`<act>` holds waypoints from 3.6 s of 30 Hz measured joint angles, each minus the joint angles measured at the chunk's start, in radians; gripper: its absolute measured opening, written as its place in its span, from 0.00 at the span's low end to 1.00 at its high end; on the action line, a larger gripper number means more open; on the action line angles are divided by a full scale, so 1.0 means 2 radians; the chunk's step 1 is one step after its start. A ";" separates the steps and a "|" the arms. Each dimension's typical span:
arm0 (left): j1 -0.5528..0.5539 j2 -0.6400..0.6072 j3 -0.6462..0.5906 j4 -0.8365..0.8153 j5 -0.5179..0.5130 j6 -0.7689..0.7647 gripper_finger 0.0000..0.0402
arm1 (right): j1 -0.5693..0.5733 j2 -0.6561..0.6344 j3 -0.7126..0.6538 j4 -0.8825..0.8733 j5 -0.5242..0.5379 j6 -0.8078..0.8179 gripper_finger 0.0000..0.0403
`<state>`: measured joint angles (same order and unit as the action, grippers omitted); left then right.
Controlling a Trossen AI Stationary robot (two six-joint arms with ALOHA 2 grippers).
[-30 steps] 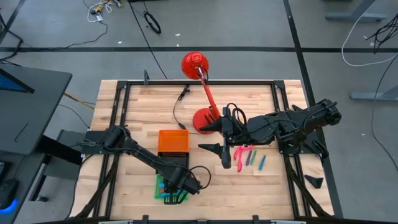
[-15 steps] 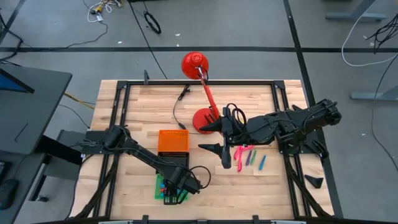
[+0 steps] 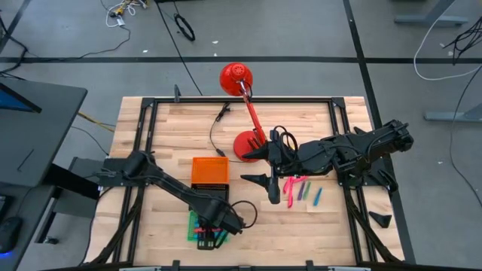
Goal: Pick & Place Markers
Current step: Put the blue pen into the black bin
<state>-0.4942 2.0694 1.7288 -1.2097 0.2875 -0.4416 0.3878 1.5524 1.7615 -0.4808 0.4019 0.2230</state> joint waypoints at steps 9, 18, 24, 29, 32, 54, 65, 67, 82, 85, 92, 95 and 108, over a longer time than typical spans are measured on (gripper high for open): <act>-0.017 -0.082 0.007 0.016 -0.146 0.002 0.59 | 0.000 0.000 0.000 -0.005 0.000 0.000 0.66; -0.027 -0.163 0.007 0.084 -0.294 0.001 0.59 | 0.000 0.000 0.000 -0.006 -0.001 0.001 0.66; -0.046 -0.231 -0.037 0.169 -0.424 0.007 0.59 | 0.000 0.000 0.000 -0.007 -0.001 0.002 0.66; -0.059 -0.298 -0.143 0.311 -0.469 0.018 0.59 | 0.001 0.000 0.000 -0.008 -0.006 0.014 0.66; -0.061 -0.336 -0.215 0.426 -0.482 0.035 0.59 | 0.001 0.000 0.000 -0.009 -0.012 0.015 0.66; 0.003 -0.397 -0.352 0.742 -0.377 0.043 0.59 | 0.014 -0.013 -0.001 -0.204 0.040 0.150 0.66; 0.003 -0.397 -0.352 0.742 -0.378 0.043 0.59 | 0.054 -0.019 0.000 -0.364 0.038 0.265 0.66; 0.003 -0.397 -0.352 0.741 -0.377 0.043 0.59 | 0.064 -0.021 0.000 -0.404 0.038 0.288 0.66; 0.002 -0.397 -0.352 0.739 -0.368 0.043 0.59 | 0.145 -0.084 -0.007 -0.542 0.038 0.443 0.66; 0.002 -0.397 -0.352 0.736 -0.360 0.043 0.59 | 0.160 -0.104 -0.016 -0.545 0.039 0.472 0.66; 0.002 -0.397 -0.352 0.737 -0.360 0.043 0.59 | 0.180 -0.152 -0.068 -0.545 0.026 0.503 0.66; 0.002 -0.397 -0.352 0.737 -0.360 0.043 0.59 | 0.181 -0.173 -0.103 -0.545 -0.001 0.508 0.66; 0.002 -0.397 -0.352 0.737 -0.360 0.030 0.59 | 0.181 -0.247 -0.273 -0.486 -0.088 0.460 0.66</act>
<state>-0.4892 1.2755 1.0241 0.2638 -0.4320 -0.3814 0.7498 1.0585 1.2164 -1.4521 0.2256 1.1437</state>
